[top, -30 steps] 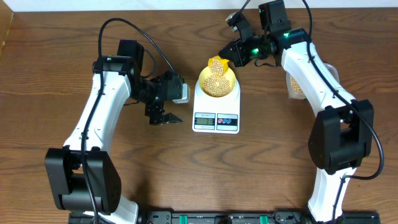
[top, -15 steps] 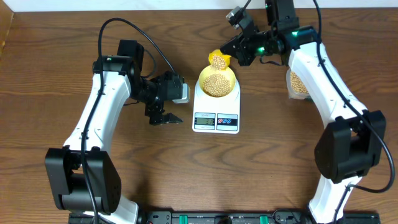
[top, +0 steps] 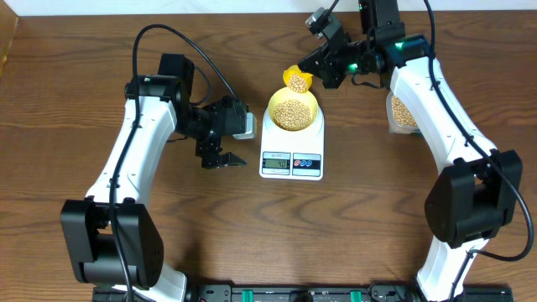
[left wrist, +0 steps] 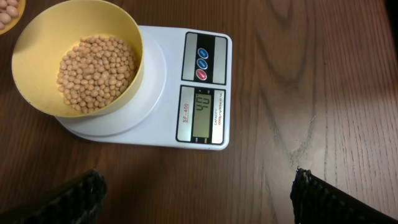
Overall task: Scoop item into bowl and weigh 50g on scale
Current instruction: 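Hold the scoop tilted over the bowl with the right gripper, pouring soybeans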
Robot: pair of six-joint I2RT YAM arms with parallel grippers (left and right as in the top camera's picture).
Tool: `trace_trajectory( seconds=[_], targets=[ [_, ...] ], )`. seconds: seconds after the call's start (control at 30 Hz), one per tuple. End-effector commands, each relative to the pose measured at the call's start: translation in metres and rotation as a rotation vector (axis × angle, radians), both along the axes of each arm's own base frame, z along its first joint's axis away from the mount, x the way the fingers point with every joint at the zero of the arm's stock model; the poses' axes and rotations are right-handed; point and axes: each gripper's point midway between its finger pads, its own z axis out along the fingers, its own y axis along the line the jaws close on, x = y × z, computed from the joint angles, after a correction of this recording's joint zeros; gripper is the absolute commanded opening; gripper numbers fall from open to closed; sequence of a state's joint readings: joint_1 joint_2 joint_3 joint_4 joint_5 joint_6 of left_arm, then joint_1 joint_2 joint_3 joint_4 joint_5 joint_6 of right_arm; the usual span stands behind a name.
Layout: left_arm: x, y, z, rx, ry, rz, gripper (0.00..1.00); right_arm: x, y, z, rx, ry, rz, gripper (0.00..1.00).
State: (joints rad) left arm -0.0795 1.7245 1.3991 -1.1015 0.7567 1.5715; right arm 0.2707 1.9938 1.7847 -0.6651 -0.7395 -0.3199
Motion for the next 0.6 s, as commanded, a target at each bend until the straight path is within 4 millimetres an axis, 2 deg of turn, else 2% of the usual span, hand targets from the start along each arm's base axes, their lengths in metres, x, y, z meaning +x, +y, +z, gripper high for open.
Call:
trace_trajectory(
  seconds=[0.0, 0.57],
  targets=[
    [-0.0032, -0.0002, -0.0015, -0.004, 0.009, -0.007, 0.98, -0.0017, -0.0013, 0.0105, 0.013, -0.01, -0.004, 0.01],
    [-0.0032, -0.0002, -0.0015, -0.004, 0.009, -0.007, 0.98, 0.0001, -0.0009, 0.0121, 0.016, -0.023, -0.004, 0.01]
  ],
)
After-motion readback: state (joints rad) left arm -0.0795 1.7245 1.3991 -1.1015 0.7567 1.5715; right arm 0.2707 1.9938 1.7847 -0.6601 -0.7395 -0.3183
